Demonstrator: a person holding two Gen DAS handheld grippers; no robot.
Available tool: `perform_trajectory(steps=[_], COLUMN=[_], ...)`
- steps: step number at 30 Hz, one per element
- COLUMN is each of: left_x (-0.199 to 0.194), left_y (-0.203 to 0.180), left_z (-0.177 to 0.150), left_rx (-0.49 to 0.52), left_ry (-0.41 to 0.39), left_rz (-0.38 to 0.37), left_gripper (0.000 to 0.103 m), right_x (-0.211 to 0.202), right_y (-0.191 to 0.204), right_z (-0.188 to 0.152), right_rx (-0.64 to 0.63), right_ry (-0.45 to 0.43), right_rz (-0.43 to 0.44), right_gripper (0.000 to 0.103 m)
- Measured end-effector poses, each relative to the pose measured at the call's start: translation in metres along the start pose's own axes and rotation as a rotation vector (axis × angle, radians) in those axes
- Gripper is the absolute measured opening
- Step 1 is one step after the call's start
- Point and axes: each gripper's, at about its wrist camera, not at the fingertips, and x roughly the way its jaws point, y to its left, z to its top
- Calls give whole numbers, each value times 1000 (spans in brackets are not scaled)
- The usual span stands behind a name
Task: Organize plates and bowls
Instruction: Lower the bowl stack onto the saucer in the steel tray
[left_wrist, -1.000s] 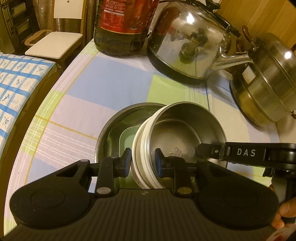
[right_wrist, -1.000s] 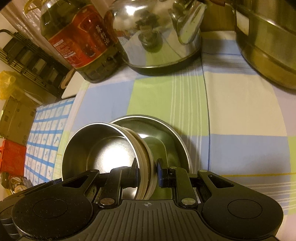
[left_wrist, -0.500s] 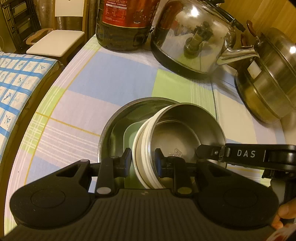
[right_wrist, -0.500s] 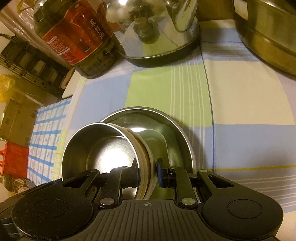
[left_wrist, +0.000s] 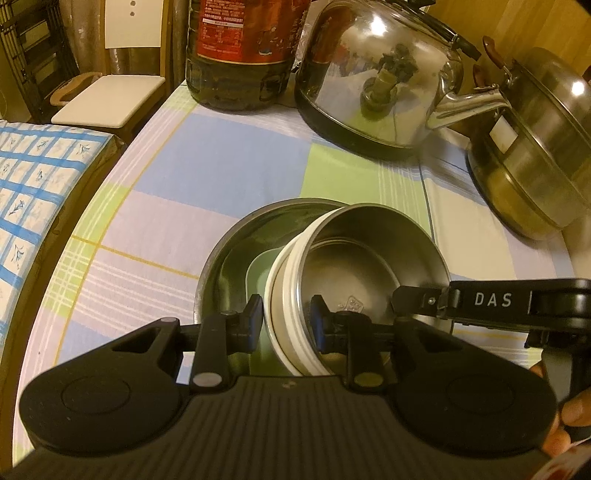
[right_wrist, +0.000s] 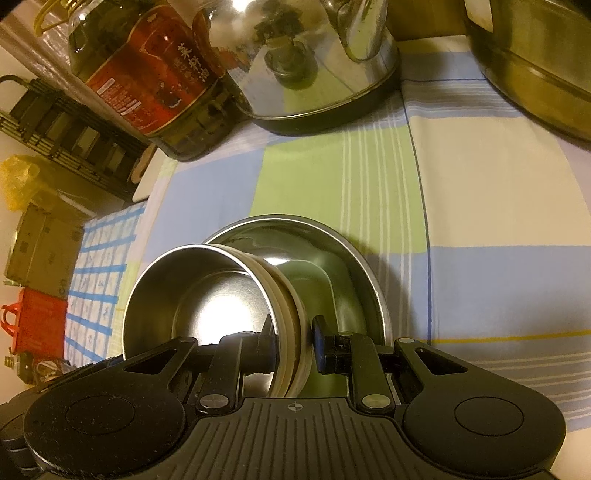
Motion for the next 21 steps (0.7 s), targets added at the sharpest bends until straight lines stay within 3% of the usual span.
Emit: perform_trajectory(steps=[12, 21], left_x=[-1, -3], left_y=[3, 3], left_z=[-4, -3], left_rx=[-5, -9], left_ry=[-12, -6], left_rz=[-21, -24], left_gripper=[25, 26], right_x=[-4, -18], right_y=[-2, 7], right_z=[-6, -5], right_rx=[-19, -95], right_ry=[-21, -93], right_rz=[20, 21], right_gripper=[21, 21])
